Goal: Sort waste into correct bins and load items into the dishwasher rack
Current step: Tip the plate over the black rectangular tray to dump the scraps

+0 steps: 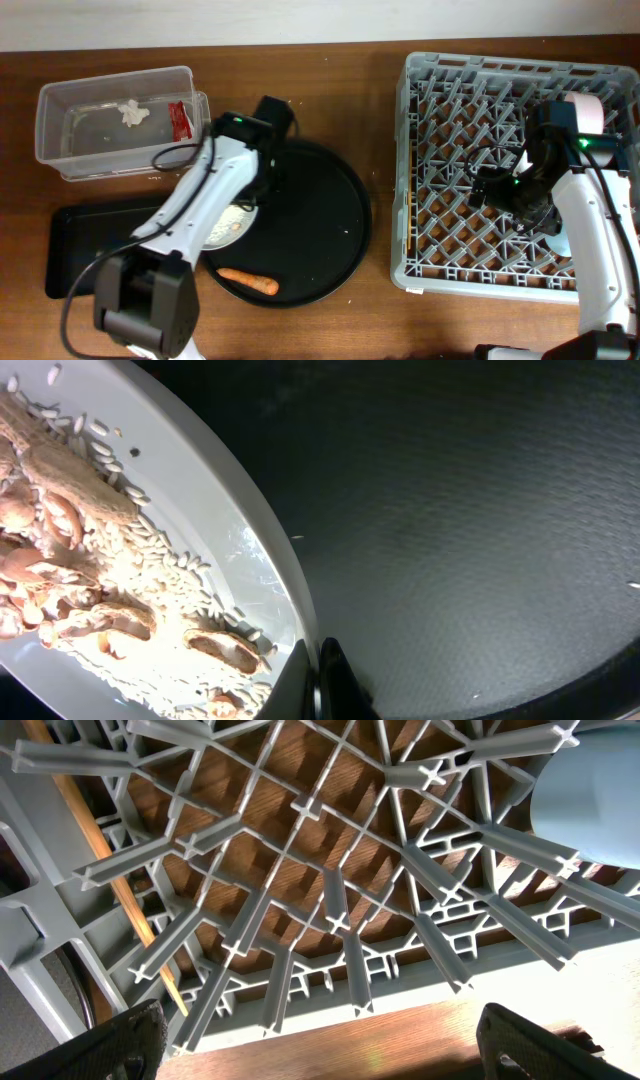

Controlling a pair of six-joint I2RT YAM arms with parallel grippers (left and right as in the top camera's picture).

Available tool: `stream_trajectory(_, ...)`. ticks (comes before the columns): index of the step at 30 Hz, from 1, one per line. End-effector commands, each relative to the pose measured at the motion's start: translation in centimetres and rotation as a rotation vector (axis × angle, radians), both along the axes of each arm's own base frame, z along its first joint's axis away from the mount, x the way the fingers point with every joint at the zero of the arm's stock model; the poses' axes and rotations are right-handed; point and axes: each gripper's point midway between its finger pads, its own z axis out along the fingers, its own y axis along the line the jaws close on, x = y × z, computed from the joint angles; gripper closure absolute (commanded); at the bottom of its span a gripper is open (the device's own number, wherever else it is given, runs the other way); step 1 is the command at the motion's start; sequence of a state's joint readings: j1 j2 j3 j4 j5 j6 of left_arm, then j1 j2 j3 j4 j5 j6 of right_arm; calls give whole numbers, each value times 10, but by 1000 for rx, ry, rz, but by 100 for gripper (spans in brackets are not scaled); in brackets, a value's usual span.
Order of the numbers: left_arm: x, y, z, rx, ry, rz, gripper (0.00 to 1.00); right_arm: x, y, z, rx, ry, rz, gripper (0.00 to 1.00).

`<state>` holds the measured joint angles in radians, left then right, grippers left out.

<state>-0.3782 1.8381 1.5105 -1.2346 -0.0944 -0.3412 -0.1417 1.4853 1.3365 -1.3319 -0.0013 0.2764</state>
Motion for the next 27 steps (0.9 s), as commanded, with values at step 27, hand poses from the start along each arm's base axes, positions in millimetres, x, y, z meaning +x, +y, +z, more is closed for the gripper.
stream_trajectory(27,11,143,84,-942,-200,281,100,-3,0,2,4,-5,1,2)
